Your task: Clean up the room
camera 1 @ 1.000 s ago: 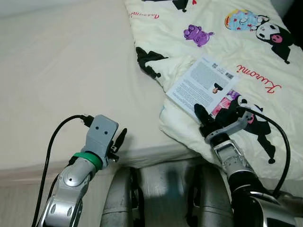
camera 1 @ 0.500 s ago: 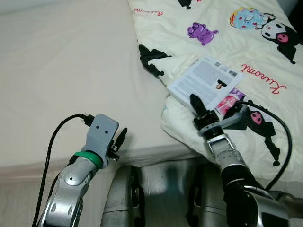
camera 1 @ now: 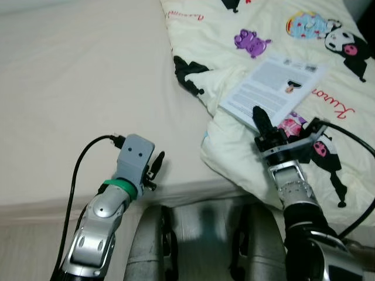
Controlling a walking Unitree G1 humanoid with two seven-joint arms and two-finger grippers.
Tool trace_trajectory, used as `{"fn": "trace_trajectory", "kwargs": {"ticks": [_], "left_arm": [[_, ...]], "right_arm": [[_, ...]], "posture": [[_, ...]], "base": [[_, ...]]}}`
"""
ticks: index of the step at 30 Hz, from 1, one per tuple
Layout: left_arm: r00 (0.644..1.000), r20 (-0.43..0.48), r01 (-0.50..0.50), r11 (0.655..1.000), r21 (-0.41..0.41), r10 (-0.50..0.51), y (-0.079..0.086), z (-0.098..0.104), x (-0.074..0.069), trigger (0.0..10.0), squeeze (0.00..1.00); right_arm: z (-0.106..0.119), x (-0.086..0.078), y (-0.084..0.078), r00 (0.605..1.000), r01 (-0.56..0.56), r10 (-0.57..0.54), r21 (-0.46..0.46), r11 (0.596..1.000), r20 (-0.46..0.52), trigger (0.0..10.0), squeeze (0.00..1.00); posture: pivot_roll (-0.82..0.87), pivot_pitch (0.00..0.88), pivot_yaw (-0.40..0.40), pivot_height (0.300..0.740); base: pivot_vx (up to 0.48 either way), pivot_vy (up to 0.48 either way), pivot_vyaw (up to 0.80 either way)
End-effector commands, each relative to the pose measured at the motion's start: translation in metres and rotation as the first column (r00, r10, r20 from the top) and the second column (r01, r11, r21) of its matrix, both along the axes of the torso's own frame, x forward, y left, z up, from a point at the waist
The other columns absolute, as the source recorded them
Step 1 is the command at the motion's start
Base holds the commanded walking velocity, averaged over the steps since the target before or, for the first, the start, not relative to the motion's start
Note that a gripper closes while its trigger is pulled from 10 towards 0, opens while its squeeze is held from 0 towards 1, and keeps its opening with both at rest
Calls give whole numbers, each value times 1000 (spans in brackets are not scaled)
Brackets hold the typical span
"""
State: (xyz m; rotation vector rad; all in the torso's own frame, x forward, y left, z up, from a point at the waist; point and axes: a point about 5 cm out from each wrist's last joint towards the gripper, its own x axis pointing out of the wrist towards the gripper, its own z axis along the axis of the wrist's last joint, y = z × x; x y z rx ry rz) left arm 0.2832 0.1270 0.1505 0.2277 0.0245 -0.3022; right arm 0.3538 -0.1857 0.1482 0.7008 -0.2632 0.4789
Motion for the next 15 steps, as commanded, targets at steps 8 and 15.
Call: {"fn": "trace_trajectory", "kwargs": {"ticks": [8,15], "left_arm": [[1000,6,-19,998,-64,20,-5,-2,10,10000,0],[997,71,-35,996,-86,42,1,15,16,10000,0]], "right_arm": [[23,-32,6,991,15,30,-336,942,128,0,0],[54,-62,20,978,-144,119,142,979,170,10000,0]], "posture": [[-96,145,91,615],[-129,107,93,615]], "base": [[0,0,0],[0,0,0]]}}
